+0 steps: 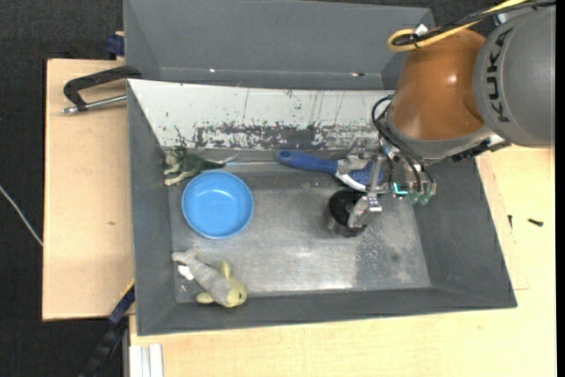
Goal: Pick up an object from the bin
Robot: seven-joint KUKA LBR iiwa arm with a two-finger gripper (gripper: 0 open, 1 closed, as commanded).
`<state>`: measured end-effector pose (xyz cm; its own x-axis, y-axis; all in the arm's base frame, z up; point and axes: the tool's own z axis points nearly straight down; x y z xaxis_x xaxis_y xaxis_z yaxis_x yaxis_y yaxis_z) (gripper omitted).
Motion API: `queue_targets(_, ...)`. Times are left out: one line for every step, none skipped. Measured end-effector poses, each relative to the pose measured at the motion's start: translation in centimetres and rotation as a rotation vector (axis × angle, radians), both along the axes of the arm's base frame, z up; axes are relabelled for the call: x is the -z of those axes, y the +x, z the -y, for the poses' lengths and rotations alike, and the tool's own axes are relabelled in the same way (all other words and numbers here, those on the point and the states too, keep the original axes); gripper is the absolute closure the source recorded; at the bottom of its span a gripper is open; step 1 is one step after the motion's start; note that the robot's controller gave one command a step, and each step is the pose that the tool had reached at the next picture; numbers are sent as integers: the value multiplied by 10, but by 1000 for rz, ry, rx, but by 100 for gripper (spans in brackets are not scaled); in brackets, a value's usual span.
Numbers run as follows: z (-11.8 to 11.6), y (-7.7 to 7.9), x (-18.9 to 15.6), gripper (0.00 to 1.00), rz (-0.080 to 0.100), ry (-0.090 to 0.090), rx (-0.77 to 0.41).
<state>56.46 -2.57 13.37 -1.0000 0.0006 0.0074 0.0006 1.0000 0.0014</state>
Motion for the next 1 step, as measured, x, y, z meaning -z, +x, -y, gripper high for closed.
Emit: queue_targets(24,30,34,0,29,4,223)
